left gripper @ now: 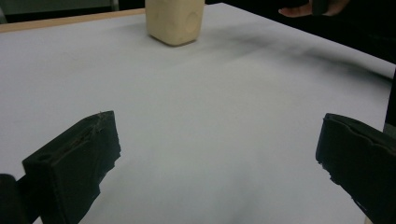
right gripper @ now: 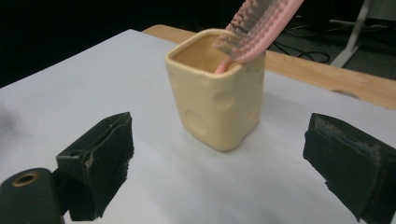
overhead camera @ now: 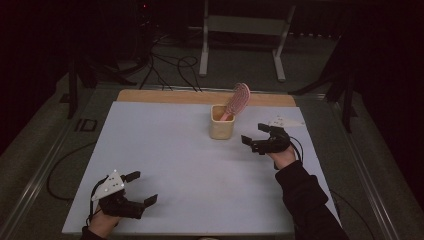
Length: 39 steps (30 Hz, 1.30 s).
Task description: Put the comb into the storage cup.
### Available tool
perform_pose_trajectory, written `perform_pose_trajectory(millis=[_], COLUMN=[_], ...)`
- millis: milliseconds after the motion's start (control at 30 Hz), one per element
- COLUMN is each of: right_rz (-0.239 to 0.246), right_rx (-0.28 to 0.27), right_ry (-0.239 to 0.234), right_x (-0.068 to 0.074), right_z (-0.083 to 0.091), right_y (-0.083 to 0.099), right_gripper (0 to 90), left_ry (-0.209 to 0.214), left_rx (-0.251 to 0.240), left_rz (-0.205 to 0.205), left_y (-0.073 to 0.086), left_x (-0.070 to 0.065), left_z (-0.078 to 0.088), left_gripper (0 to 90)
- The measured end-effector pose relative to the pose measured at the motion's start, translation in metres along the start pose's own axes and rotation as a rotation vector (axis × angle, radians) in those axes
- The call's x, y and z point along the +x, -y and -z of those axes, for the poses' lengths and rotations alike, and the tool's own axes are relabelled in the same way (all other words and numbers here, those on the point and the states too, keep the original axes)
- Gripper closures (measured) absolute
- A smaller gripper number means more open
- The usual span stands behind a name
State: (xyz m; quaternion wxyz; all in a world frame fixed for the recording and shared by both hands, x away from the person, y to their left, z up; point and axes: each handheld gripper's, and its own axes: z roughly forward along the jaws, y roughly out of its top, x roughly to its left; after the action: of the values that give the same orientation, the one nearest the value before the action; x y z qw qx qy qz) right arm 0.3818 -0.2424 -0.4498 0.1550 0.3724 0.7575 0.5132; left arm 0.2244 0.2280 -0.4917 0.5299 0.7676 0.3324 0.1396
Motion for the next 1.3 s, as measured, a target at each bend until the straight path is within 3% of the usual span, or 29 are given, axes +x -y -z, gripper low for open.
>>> perform_pose_trajectory(millis=[467, 567, 800, 1033, 1300], right_rz=[-0.011, -0.009, 0.024, 0.023, 0.060], right_rx=[0.023, 0.036, 0.063, 0.059, 0.073], right_ry=[-0.042, -0.053, -0.060, -0.070, -0.054], right_x=[0.011, 0.015, 0.024, 0.032, 0.043], right_z=[0.008, 0.010, 0.017, 0.029, 0.044], right_y=[0.029, 0.042, 0.056, 0.064, 0.077], right_gripper=[8.5, 8.5, 8.5, 8.5, 8.5], left_ry=[0.000, 0.001, 0.002, 0.001, 0.000], left_rx=[0.002, 0.004, 0.004, 0.001, -0.002], left_rz=[-0.002, -0.003, -0.003, -0.002, -0.003], left_y=[0.000, 0.000, 0.000, 0.000, 0.000], left_x=[0.000, 0.000, 0.000, 0.000, -0.001], left_z=[0.000, 0.000, 0.000, 0.001, 0.001], left_gripper=[0.2, 0.2, 0.2, 0.2, 0.2])
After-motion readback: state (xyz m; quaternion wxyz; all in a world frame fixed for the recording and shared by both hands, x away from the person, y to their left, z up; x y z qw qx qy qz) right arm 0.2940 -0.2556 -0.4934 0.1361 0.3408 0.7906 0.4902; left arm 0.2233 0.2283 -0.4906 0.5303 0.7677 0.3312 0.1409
